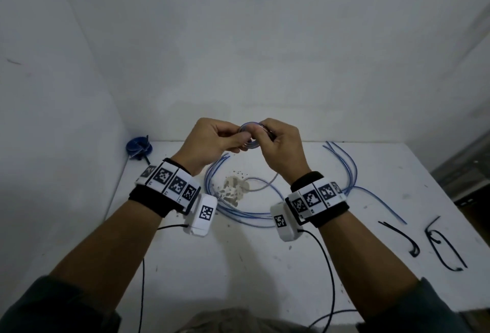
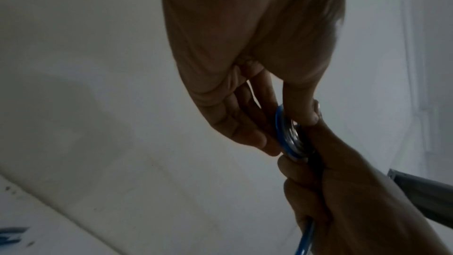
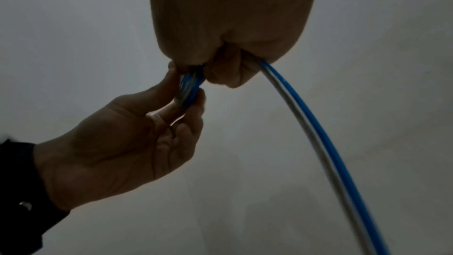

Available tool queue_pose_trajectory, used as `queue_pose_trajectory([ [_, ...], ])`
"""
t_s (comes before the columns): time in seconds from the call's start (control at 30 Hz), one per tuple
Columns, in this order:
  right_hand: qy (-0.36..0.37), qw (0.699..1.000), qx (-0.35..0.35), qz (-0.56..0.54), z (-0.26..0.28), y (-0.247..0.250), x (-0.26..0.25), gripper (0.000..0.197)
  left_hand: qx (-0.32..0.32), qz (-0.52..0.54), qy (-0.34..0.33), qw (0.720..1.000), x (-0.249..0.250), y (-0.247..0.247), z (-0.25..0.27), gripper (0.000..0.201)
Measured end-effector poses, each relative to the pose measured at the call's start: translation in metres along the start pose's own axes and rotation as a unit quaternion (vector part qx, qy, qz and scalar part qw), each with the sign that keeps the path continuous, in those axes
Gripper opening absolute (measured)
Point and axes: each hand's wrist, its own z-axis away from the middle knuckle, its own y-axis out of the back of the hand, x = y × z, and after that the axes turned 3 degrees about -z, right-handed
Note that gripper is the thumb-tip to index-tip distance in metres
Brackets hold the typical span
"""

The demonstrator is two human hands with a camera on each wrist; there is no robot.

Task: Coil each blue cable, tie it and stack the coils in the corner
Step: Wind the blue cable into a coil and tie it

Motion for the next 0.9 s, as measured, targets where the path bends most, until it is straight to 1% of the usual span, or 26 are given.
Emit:
queue_pose_trajectory([
  [0.03, -0.007, 1.000, -0.008, -0.006, -0.001, 0.002, -0.002, 0.026, 0.007, 0.000, -0.010, 1.000, 0.000, 0.000, -0.001, 0.011],
  [0.1, -0.027, 0.999, 0.009, -0.039, -0.001, 0.003, -0.006, 0.022, 0.031, 0.016, -0.032, 0.999, 0.000, -0.005, -0.001, 0.012],
  [0.2, -0.053, 0.990, 0.097, -0.092, 0.008, -0.010, -0.011, 0.019, 0.067, 0.087, -0.041, 0.993, -0.002, -0.019, 0.001, 0.016],
  [0.27, -0.079, 0.974, 0.168, -0.131, 0.013, -0.024, -0.013, 0.019, 0.083, 0.138, -0.033, 0.986, -0.004, -0.029, 0.003, 0.015],
  [0.33, -0.094, 0.961, 0.207, -0.158, 0.015, -0.030, -0.013, 0.020, 0.081, 0.173, -0.018, 0.981, -0.003, -0.035, 0.004, 0.017],
  [0.37, -0.088, 0.962, 0.207, -0.158, 0.014, -0.029, -0.012, 0.022, 0.074, 0.178, -0.008, 0.981, -0.004, -0.034, 0.004, 0.020],
  [0.4, -0.076, 0.967, 0.191, -0.150, 0.013, -0.025, -0.009, 0.024, 0.061, 0.169, 0.001, 0.984, -0.004, -0.032, 0.004, 0.022],
  [0.47, -0.047, 0.984, 0.126, -0.117, 0.011, -0.015, -0.005, 0.023, 0.035, 0.113, 0.006, 0.993, -0.005, -0.021, 0.002, 0.024],
  [0.53, -0.031, 0.996, 0.051, -0.071, 0.007, -0.004, -0.003, 0.024, 0.014, 0.055, -0.010, 0.998, -0.005, -0.008, 0.000, 0.030],
  [0.57, -0.025, 0.998, 0.022, -0.053, 0.005, 0.001, -0.004, 0.026, 0.010, 0.034, -0.024, 0.999, -0.003, -0.004, -0.001, 0.029],
  [0.6, -0.022, 0.999, 0.003, -0.044, 0.003, 0.004, -0.004, 0.028, 0.012, 0.020, -0.040, 0.999, -0.001, -0.002, -0.002, 0.026],
  [0.63, -0.018, 0.999, -0.002, -0.043, 0.002, 0.005, -0.006, 0.030, 0.022, 0.015, -0.056, 0.998, 0.000, -0.002, -0.003, 0.022],
  [0.7, -0.018, 0.997, 0.040, -0.060, 0.003, -0.001, -0.008, 0.030, 0.067, 0.036, -0.082, 0.994, 0.003, -0.010, -0.005, 0.016],
  [0.77, -0.044, 0.986, 0.111, -0.112, 0.007, -0.015, -0.012, 0.028, 0.122, 0.088, -0.093, 0.984, 0.003, -0.023, -0.005, 0.014],
  [0.8, -0.058, 0.980, 0.138, -0.134, 0.009, -0.022, -0.014, 0.028, 0.138, 0.115, -0.089, 0.980, 0.002, -0.029, -0.005, 0.014],
  [0.83, -0.069, 0.975, 0.156, -0.140, 0.010, -0.026, -0.014, 0.027, 0.140, 0.137, -0.079, 0.977, 0.002, -0.032, -0.004, 0.015],
  [0.87, -0.072, 0.976, 0.160, -0.130, 0.010, -0.027, -0.014, 0.028, 0.128, 0.149, -0.065, 0.978, 0.001, -0.033, -0.004, 0.017],
  [0.9, -0.064, 0.981, 0.149, -0.109, 0.008, -0.023, -0.013, 0.030, 0.109, 0.145, -0.051, 0.982, 0.000, -0.030, -0.004, 0.019],
])
